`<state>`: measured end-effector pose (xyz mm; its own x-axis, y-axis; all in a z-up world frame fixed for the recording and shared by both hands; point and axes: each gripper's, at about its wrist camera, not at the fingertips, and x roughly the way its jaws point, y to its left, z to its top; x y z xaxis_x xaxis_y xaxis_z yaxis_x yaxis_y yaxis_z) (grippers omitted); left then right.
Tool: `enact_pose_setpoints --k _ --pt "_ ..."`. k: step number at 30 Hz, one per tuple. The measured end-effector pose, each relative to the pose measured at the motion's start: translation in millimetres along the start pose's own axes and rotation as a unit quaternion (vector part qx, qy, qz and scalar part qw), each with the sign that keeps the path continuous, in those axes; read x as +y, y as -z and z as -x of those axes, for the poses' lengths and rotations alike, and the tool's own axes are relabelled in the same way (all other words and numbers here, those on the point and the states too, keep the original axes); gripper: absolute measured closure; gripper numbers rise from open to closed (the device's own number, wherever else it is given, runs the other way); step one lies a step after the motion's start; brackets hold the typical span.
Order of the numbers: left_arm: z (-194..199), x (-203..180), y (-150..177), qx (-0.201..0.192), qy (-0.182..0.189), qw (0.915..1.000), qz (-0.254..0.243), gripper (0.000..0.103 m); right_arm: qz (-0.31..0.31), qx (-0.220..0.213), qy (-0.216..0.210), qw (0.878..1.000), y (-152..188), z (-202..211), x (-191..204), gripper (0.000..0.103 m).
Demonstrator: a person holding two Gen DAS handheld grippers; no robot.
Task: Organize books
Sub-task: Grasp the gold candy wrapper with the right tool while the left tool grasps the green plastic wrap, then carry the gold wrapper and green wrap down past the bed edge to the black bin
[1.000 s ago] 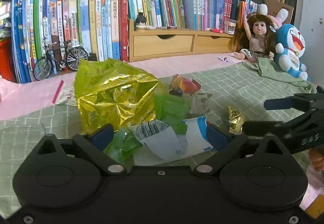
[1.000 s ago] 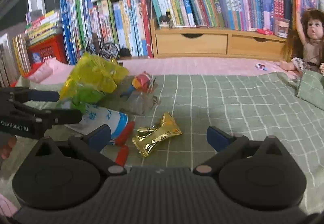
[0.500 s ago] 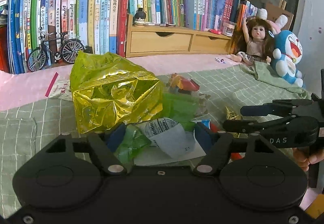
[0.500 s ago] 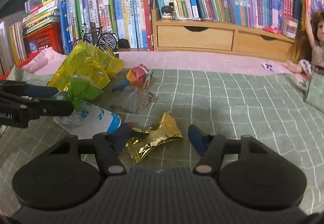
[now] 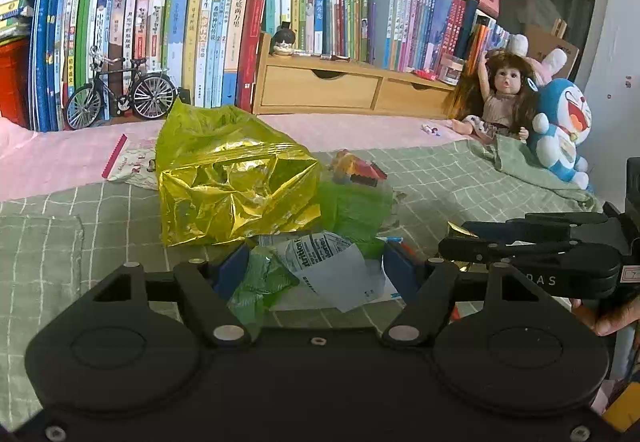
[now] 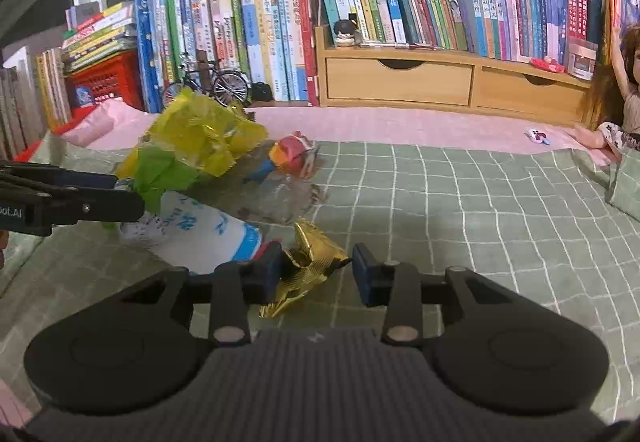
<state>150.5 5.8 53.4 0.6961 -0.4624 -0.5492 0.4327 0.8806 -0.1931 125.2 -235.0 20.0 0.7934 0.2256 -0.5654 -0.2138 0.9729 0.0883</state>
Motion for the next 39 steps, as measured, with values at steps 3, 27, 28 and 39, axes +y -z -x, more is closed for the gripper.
enact_pose_setpoints --k 3,27,28,39 --pt "11.5 -4.5 -0.7 -0.007 -0.001 0.9999 -0.008 0.031 0.0 -0.005 0.0 1.0 1.7 9.1 3.0 0.061" --pt "93.7 -45.0 41.1 -0.02 0.019 0.9995 0.015 0.032 -0.049 -0.014 -0.074 0.996 52.5 93.6 25.9 0.061" --pt "96.7 -45.9 43.1 -0.021 0.02 0.9995 0.016 0.032 -0.047 -0.015 -0.076 0.996 55.0 98.2 28.0 0.061" --pt "149.4 -68.3 78.0 -0.042 0.049 0.9975 0.03 0.032 -0.054 -0.034 -0.121 0.991 75.7 149.4 46.5 0.061"
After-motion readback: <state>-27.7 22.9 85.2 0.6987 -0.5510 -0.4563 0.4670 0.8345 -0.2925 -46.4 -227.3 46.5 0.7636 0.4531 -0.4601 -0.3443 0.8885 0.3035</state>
